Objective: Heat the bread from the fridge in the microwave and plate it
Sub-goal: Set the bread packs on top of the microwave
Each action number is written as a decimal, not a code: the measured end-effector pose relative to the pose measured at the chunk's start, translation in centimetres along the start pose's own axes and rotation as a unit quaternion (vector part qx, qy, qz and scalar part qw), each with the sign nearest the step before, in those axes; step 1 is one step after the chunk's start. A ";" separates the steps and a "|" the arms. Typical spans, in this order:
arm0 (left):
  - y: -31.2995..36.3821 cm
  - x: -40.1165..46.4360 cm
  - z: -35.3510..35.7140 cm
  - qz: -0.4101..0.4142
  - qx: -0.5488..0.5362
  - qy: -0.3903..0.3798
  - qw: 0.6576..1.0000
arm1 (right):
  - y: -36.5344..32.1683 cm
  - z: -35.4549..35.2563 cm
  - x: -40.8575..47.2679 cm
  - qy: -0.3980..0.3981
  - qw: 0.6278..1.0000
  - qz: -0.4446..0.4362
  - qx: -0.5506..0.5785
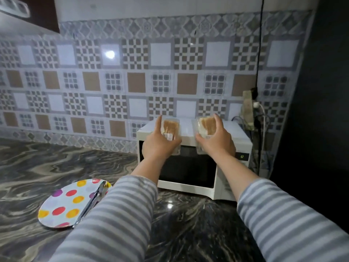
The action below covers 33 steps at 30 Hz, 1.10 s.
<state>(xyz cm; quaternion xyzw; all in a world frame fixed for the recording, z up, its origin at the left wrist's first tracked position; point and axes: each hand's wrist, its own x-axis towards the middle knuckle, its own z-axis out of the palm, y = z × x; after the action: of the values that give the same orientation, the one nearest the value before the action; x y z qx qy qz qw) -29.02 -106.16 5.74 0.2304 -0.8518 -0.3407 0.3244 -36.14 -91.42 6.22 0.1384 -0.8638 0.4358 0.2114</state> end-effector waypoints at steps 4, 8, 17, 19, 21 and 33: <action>1.2 6.1 3.3 0.008 -0.015 -0.003 1.000 | 0.2 1.2 5.8 -0.003 1.000 0.004 0.004; 2.6 11.5 6.5 0.010 -0.016 -0.015 1.000 | 1.0 3.1 10.9 -0.002 1.000 0.019 0.007; 1.6 17.5 12.2 0.004 0.018 -0.051 0.999 | 3.7 7.5 15.9 -0.021 0.997 0.075 -0.030; 1.3 17.6 12.8 0.006 0.023 -0.055 0.998 | 3.7 7.7 16.2 -0.031 0.995 0.082 -0.041; 1.2 17.8 13.0 0.001 0.023 -0.062 0.998 | 3.5 7.6 16.4 -0.045 0.994 0.085 -0.052; 1.1 16.2 10.6 0.022 0.056 -0.077 0.995 | 2.4 6.5 15.0 -0.094 0.987 0.081 -0.103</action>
<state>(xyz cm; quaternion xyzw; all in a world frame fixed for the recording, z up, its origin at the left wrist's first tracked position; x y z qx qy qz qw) -47.83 -110.80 7.09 0.2028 -0.8969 -0.3018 0.2519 -51.84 -96.11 8.35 0.0855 -0.9284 0.3456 0.1063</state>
